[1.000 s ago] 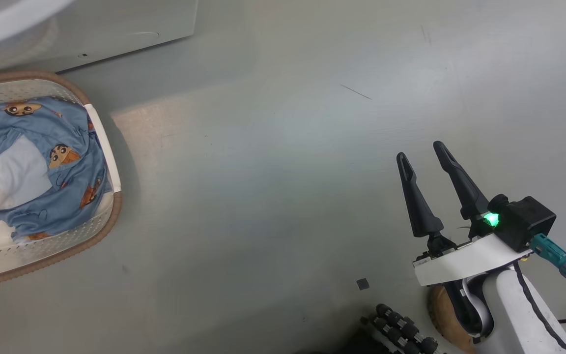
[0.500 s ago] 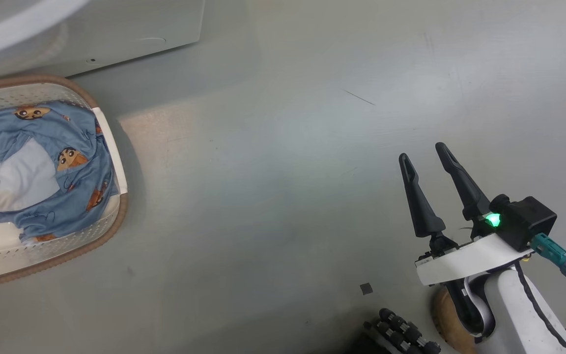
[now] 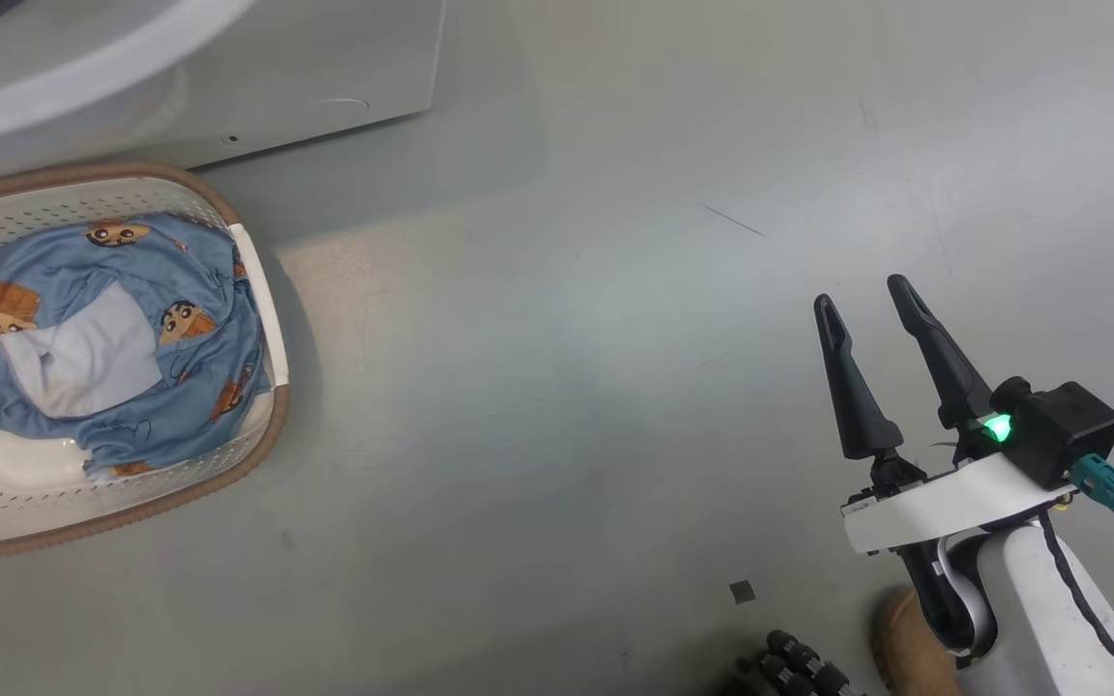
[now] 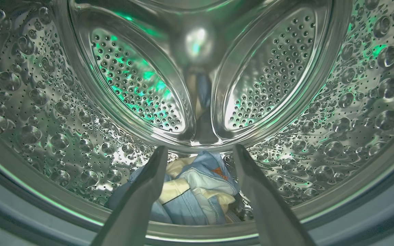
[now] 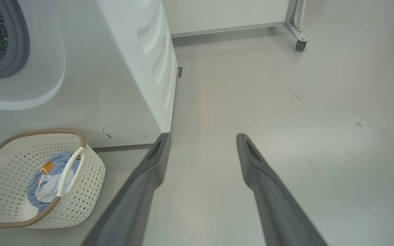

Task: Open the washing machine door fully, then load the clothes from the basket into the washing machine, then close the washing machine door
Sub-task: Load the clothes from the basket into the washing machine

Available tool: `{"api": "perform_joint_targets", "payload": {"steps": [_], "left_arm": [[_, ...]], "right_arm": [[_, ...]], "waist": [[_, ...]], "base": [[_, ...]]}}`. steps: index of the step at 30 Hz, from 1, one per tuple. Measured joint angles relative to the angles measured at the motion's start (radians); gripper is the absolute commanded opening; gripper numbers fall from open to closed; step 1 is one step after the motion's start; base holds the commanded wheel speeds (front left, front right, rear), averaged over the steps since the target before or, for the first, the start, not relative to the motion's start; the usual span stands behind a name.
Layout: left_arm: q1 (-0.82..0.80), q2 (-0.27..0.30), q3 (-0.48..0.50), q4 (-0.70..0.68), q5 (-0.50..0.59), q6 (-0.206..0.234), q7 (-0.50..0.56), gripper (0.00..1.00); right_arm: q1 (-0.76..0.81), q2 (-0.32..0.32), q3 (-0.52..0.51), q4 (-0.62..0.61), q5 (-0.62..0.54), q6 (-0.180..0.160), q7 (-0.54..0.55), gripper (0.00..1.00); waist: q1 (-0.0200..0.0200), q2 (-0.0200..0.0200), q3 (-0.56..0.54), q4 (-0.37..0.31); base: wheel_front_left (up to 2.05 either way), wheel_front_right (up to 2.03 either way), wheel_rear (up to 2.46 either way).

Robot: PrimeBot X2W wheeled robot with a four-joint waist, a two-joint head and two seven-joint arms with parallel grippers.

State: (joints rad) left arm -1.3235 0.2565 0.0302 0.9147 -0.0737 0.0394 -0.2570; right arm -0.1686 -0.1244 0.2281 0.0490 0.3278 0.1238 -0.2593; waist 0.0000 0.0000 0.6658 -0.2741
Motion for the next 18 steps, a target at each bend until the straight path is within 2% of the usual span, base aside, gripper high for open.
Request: {"api": "perform_joint_targets", "payload": {"steps": [10,18], "left_arm": [[0.115,-0.053,-0.001,-0.004,-0.015,0.0,0.0,1.0],[0.222,-0.125,-0.012,-0.021,-0.019,-0.002,0.0,1.0]], "right_arm": [[-0.015,-0.009,-0.009,0.011,0.0,0.0,0.0,1.0],[-0.021,-0.026,-0.032,0.036,-0.001,0.0,0.0,1.0]], "waist": [[0.0,0.0,-0.059,0.049],[0.0,0.0,-0.13,0.097]], "base": [[0.0,0.0,0.0],[0.0,0.0,0.0]]}}
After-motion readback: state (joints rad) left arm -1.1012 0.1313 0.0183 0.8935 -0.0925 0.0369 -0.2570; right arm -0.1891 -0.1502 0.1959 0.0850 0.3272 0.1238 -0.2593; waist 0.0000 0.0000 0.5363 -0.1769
